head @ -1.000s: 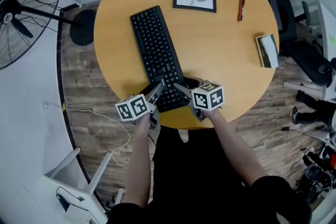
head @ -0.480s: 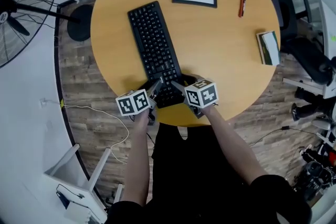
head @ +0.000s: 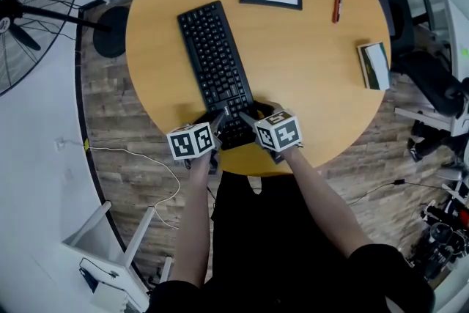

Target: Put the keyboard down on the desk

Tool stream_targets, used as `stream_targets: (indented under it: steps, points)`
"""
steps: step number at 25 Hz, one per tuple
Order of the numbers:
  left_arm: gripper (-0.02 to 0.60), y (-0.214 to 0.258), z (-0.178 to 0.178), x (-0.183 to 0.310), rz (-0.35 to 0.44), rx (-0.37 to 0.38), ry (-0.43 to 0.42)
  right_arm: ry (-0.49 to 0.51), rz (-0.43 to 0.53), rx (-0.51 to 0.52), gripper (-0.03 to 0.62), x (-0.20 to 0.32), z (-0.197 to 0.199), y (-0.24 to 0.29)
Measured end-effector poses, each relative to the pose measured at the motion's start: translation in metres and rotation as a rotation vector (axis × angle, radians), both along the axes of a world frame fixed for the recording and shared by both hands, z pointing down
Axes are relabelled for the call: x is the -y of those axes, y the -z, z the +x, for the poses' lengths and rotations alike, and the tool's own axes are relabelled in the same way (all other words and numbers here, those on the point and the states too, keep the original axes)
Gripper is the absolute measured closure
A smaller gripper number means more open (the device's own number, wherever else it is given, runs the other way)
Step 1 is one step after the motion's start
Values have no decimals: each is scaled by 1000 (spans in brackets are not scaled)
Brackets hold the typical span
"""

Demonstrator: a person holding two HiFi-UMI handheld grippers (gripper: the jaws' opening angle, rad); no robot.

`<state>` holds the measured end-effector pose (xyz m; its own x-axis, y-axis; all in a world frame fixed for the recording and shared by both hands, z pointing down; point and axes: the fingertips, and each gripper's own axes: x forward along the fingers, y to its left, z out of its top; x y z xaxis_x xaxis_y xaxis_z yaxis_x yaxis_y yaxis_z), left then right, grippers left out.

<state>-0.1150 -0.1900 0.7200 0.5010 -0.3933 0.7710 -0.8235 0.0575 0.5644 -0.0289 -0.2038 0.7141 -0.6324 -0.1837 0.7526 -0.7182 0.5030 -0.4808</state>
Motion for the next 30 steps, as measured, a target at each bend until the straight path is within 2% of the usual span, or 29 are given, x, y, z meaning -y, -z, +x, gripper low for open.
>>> stream_targets:
  steps: [4,10,20,25,30]
  points:
    - [388,-1,4,-2,-34,52,-35,-1,6,-20,372,0,3,0]
    - [388,-2,3,-2,-33,111,-67,-13,4,-16,377,1,5,2]
    - [390,1,-1,-4,-14,128,-61,-29,28,-34,385,3,11,4]
    - [391,14,-4,0,42,107,-53,-74,47,-28,395,9,19,14]
    - [393,32,-1,3,120,96,-89,-133,105,-18,397,13,27,38]
